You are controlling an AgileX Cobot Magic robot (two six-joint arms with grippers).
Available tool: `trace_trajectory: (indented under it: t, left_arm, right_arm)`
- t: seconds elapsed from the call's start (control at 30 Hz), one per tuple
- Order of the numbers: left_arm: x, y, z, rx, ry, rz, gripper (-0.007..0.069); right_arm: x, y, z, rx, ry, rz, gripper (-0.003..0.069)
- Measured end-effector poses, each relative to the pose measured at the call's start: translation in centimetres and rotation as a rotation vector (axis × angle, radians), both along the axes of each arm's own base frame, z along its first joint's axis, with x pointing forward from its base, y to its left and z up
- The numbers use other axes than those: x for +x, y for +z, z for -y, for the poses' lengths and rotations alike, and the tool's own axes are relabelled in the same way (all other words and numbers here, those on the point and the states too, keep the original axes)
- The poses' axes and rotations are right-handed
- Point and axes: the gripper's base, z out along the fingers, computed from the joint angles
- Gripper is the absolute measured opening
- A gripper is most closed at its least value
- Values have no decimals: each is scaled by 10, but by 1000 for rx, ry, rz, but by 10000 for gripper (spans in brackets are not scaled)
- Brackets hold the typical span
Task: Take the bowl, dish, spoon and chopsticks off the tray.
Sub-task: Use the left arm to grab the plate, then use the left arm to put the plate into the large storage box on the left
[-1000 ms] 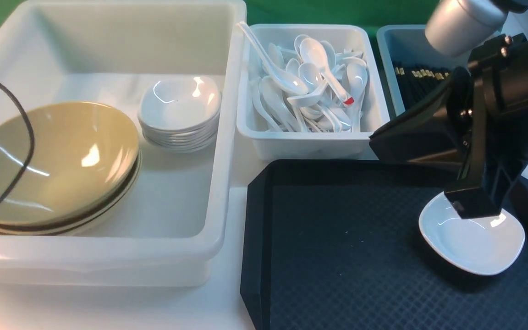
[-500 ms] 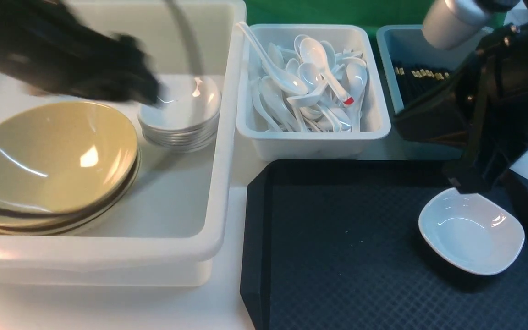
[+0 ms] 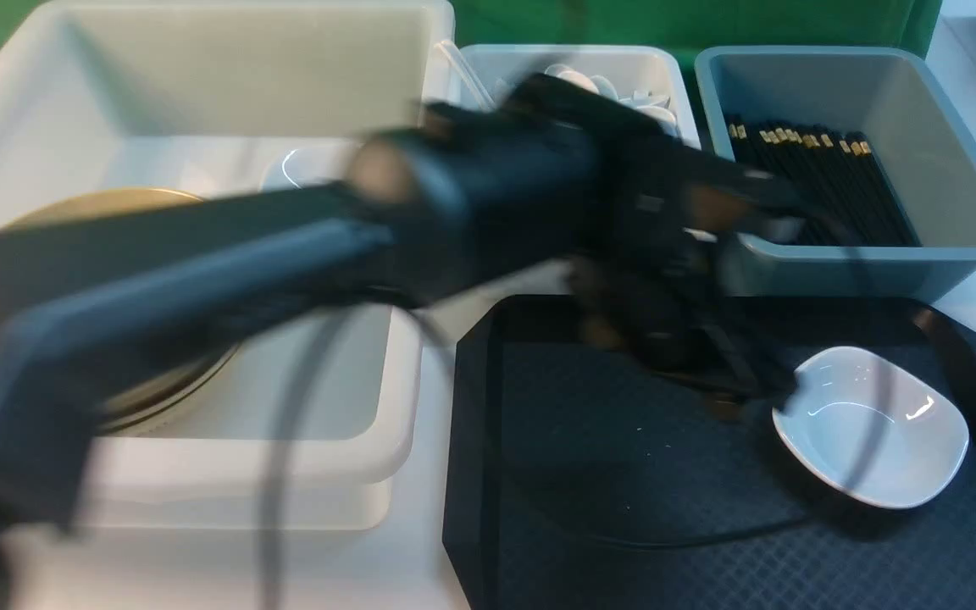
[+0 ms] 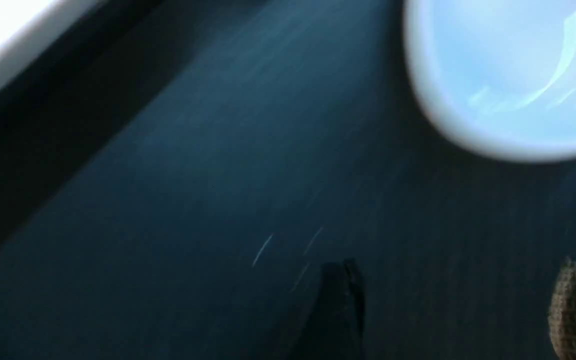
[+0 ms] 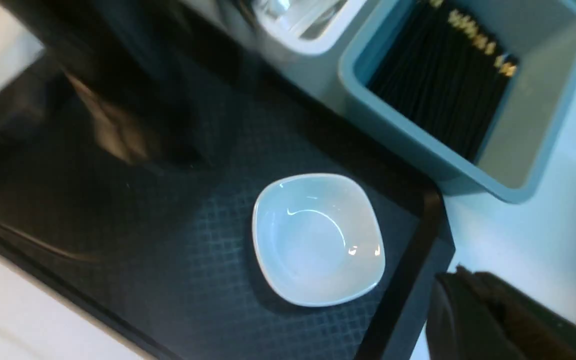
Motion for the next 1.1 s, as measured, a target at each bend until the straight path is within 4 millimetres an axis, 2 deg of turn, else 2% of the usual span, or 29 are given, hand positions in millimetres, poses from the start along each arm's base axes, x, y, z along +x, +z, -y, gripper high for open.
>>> trace_trajectory:
  t: [0.07, 0.1, 0.13, 0.2, 0.37, 0.47, 0.57, 0.6, 0.63, 0.67, 0.73, 0.87, 0.9, 0.93, 1.03, 1.1]
  left_arm:
    - [4, -9, 22, -14, -29, 16, 477]
    - [5, -10, 24, -15, -31, 17, 477]
    - [11, -19, 38, -20, -39, 21, 477]
    - [18, -30, 49, -21, -39, 19, 477]
    - [31, -60, 66, -5, -22, -7, 473]
    - [33, -73, 73, -8, -16, -47, 443]
    - [31, -88, 78, 0, -46, -103, 287]
    - [31, -88, 79, -2, -48, -101, 263]
    - [30, -87, 79, -8, -60, -105, 172]
    - [29, -86, 80, -21, -57, -118, 113]
    - [28, -76, 81, -46, -64, -114, 49]
    - [30, -58, 74, -40, -75, -92, 18]
    - [31, -45, 68, -32, -81, -75, 6]
    - [38, -21, 52, -14, -81, -30, 2]
    - [44, 22, 27, -6, -68, 47, 0]
    - [47, 64, 0, -8, -44, 129, 0]
  right_arm:
    - [-13, -3, 9, 29, -15, 19, 34]
    - [-14, -4, 10, 31, -17, 17, 34]
    - [-21, -7, 15, 53, -29, 26, 34]
    - [-26, -13, 18, 60, -32, 26, 34]
    - [-27, -25, 19, 45, -34, -1, 34]
    - [-26, -31, 18, 34, -33, -19, 34]
    - [-24, -38, 16, 20, -33, -40, 34]
    - [-24, -38, 16, 19, -33, -41, 34]
    - [-24, -40, 16, 17, -32, -48, 34]
    - [-23, -41, 16, 14, -32, -51, 34]
    - [-23, -41, 16, 15, -32, -50, 34]
    - [-23, -41, 16, 19, -36, -51, 34]
    - [-23, -41, 16, 24, -40, -52, 34]
    - [-23, -41, 15, 34, -41, -44, 34]
    - [-21, -39, 13, 53, -31, -24, 34]
    - [-17, -38, 8, 67, -16, -24, 34]
